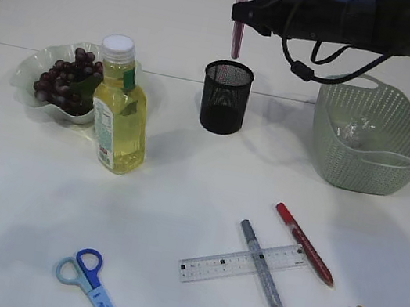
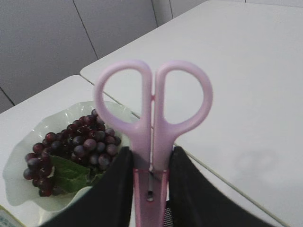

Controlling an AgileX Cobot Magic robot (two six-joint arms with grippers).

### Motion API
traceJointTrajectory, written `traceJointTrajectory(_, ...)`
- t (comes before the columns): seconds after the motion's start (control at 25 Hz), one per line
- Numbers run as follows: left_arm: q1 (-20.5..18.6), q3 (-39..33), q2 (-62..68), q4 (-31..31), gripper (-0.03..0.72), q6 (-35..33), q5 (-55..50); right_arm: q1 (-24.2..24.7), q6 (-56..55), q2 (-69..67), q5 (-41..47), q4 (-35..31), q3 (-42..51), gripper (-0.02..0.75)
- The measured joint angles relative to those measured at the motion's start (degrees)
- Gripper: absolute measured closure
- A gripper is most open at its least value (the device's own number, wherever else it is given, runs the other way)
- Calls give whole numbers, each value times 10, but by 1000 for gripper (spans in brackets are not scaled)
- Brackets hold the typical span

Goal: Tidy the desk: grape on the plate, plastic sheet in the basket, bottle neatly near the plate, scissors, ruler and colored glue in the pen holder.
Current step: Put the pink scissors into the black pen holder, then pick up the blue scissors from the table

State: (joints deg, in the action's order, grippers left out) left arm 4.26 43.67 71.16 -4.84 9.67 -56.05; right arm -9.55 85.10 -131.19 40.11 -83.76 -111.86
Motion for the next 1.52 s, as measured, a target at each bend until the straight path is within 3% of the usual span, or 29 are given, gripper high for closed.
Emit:
traceJointTrajectory(0.48,0,0,0,0,137,0,-1,0,102,-63,-16,-37,-23,533)
traceJointTrajectory(0.76,0,0,0,0,137,0,-1,0,105,-63,-16,-40,-24,353)
traceJointTrajectory(0.96,0,0,0,0,137,0,-1,0,70,-62,-17,-50,-24,325)
traceJointTrajectory(1.08,0,0,0,0,137,0,-1,0,-42,-43,-20,29,-24,322)
traceJointTrajectory(1.2,0,0,0,0,137,0,-1,0,-251,3,-9,214,-24,322)
traceJointTrajectory(1.32,0,0,0,0,137,0,-1,0,-447,63,68,384,-24,327)
traceJointTrajectory(1.52,0,0,0,0,138,0,-1,-16,-642,166,176,549,-24,332)
